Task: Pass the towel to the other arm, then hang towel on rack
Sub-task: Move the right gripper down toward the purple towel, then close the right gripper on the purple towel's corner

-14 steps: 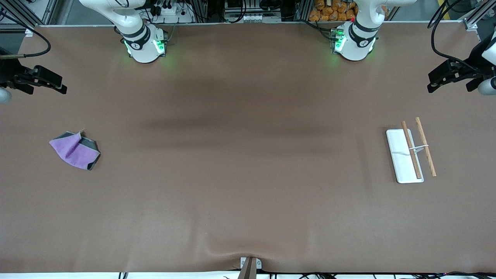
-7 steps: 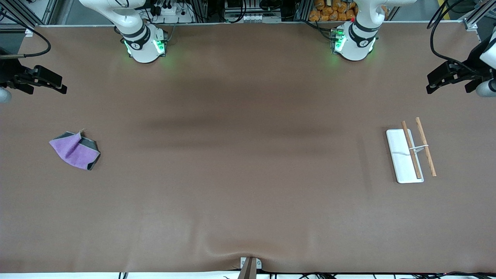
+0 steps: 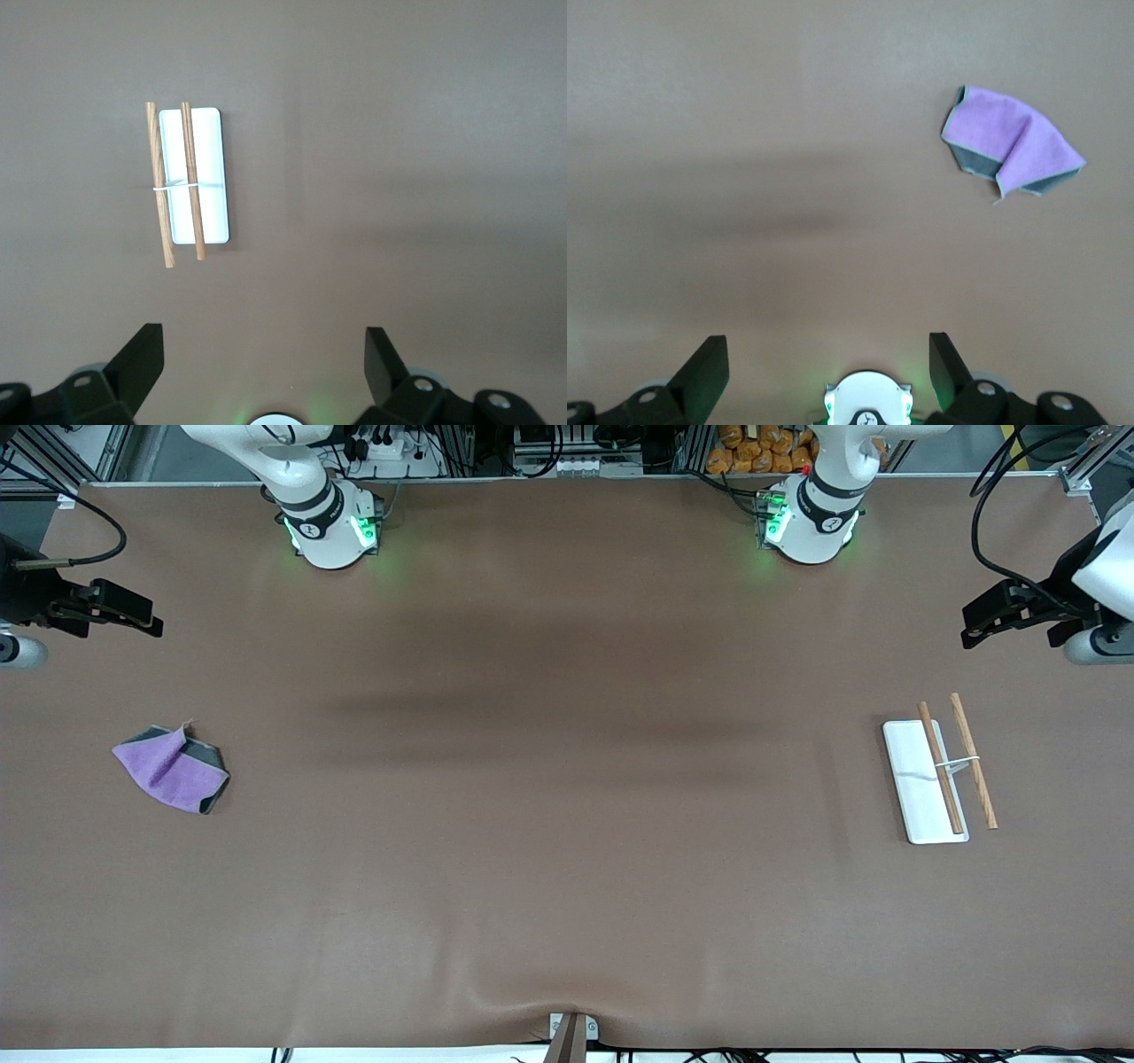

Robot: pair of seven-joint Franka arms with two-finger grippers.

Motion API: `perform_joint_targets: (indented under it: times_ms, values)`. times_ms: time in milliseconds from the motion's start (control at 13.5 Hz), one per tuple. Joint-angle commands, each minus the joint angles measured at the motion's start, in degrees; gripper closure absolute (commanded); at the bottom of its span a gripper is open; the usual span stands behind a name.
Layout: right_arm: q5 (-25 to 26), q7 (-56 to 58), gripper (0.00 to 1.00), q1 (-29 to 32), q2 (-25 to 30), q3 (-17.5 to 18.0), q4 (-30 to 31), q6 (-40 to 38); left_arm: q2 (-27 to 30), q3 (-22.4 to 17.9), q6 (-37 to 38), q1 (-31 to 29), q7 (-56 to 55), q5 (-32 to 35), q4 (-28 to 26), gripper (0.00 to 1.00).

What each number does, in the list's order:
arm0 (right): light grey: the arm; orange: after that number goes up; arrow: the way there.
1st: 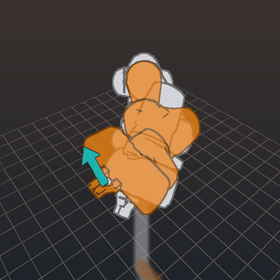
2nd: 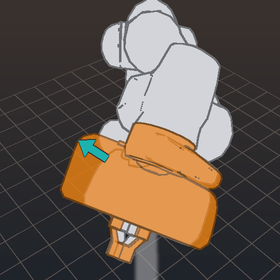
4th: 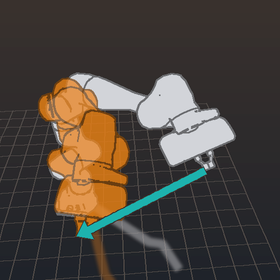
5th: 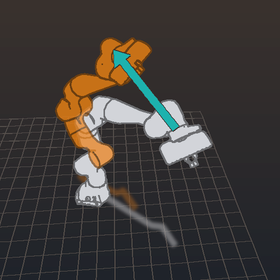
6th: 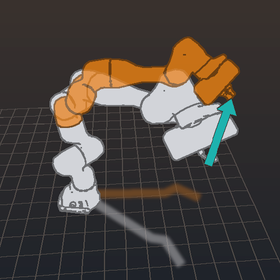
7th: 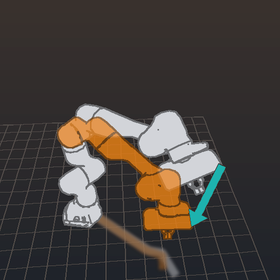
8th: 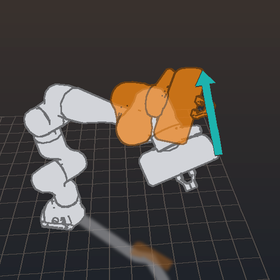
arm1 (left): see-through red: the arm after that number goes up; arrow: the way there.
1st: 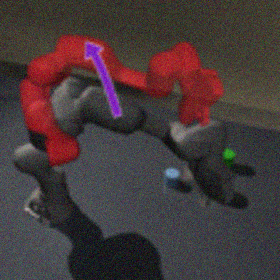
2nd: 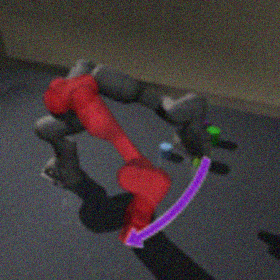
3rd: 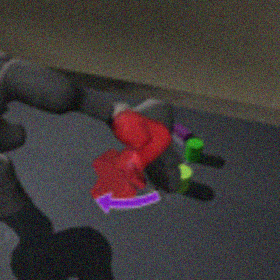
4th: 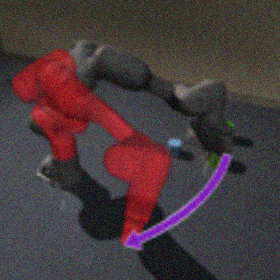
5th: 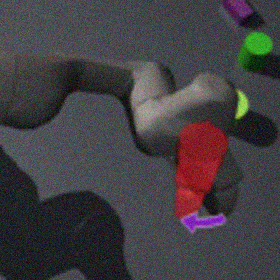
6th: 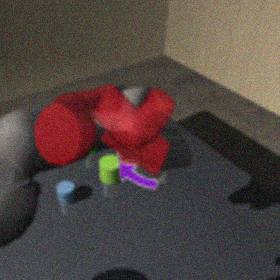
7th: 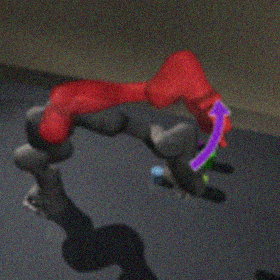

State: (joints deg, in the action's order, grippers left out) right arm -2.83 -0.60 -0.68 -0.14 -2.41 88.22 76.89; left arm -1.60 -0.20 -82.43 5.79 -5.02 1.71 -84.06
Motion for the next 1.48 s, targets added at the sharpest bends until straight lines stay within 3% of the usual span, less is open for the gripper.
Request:
perform_joint_targets:
  times_ms: [0, 148, 444, 665, 887, 1405]
  values:
    - [-0.3, 1.8, 0.00, 2.1, -2.2, -0.1, 2.0, 2.1, -0.2, 0.2, -0.6, 0.2, 0.3, 0.3, -0.4, 0.00]
    - [0.2, 8.5, 0.00, 3.5, -4.1, -0.2, 3.7, 4.7, -0.7, 0.2, -1.4, 0.3, 0.2, 0.2, -0.4, 0.00]
    - [0.2, 24.6, 0.00, 8.1, -7.3, -0.1, 12.0, 17.6, -1.4, 0.4, -1.9, 0.3, 0.2, 0.2, -0.5, 0.00]
    - [0.2, 33.4, 0.00, 9.9, -12.1, -0.1, 12.1, 20.6, -1.9, 0.3, -1.9, 0.3, -0.1, -0.2, -0.4, 0.00]
    - [0.0, 48.4, 0.00, 13.2, -18.7, -0.1, 12.1, 28.6, -2.2, 0.3, -2.1, -0.1, -0.1, -0.2, -0.4, 0.00]
    - [-0.9, 61.1, 0.00, 14.6, -26.4, 0.0, 12.4, 41.0, -3.1, 0.3, -2.1, 0.2, -0.4, -0.2, -0.8, 0.00]
